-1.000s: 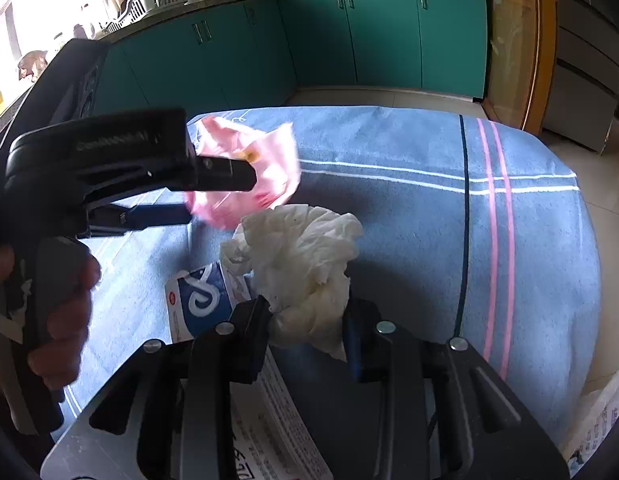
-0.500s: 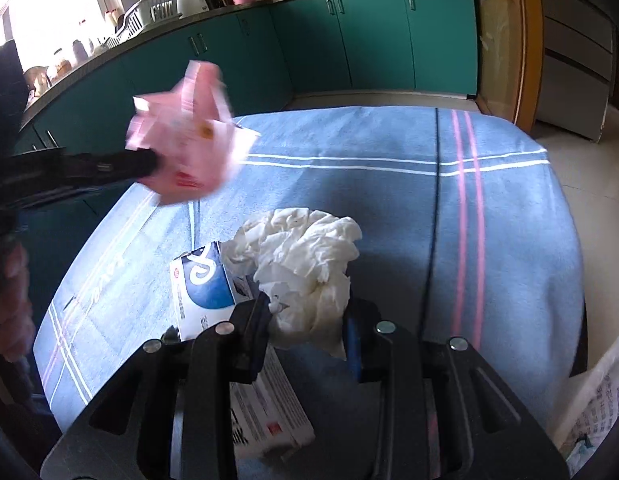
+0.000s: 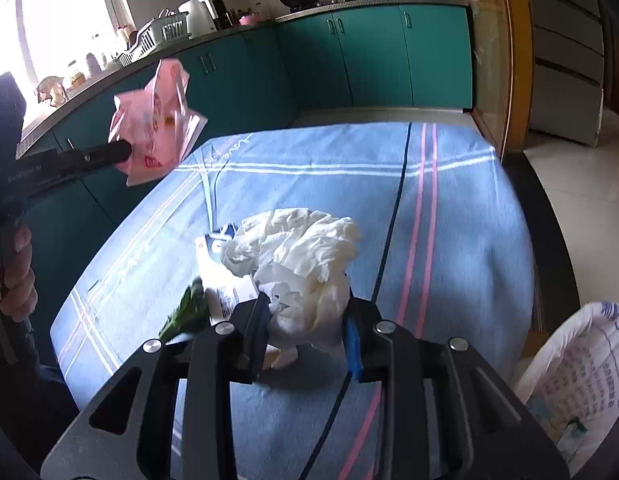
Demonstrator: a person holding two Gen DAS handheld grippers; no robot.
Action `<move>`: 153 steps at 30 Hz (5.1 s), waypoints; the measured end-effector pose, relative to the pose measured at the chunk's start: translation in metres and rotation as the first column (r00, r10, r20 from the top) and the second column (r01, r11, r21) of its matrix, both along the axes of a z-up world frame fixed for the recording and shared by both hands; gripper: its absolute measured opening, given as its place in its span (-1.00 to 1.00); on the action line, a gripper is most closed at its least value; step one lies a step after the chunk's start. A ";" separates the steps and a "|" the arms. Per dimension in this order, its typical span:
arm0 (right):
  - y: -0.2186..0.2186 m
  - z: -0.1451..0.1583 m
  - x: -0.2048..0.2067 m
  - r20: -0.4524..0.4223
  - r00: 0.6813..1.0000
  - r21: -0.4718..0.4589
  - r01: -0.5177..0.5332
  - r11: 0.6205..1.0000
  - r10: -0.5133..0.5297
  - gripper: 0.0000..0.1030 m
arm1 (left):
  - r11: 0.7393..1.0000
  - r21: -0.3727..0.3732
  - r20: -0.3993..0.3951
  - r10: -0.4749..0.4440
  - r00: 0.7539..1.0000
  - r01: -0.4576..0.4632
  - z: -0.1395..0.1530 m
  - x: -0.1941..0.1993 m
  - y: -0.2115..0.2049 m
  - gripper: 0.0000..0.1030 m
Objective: Collect trash
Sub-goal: 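Grasp the pink wrapper with the left tool while the right tool grasps the white tissue, then carry the pink wrapper and white tissue to the bin and release both, then return both tools to the table and grasp the ointment box with the right tool, then lift the ointment box with the right tool and lower the left tool onto the green stalk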
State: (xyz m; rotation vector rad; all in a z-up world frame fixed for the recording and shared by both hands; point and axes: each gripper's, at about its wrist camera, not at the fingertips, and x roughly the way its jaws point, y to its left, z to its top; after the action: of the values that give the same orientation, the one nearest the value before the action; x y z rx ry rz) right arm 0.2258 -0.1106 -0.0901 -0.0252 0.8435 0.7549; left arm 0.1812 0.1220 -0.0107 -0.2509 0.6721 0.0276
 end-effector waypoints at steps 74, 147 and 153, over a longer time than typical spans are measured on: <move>-0.083 0.009 -0.030 0.085 0.978 -0.031 0.194 0.980 -0.191 0.66 | 0.918 0.368 0.128 0.105 0.986 -0.145 0.007 -0.014 -0.104 0.75; 0.038 -0.028 -0.034 0.023 0.993 -0.199 -0.107 0.974 0.114 0.07 | 0.949 0.218 -0.178 0.267 0.947 -0.226 -0.042 -0.027 0.006 0.84; 0.026 -0.016 -0.030 0.040 0.998 -0.145 -0.048 0.988 0.055 -0.15 | 0.974 0.190 -0.220 0.165 0.962 -0.123 -0.051 -0.024 -0.008 0.84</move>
State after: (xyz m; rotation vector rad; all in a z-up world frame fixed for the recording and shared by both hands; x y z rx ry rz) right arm 0.1961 -0.0848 -0.1063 -0.1928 0.8566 0.7382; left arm 0.1574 0.1143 -0.0615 -0.1281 0.8805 0.2590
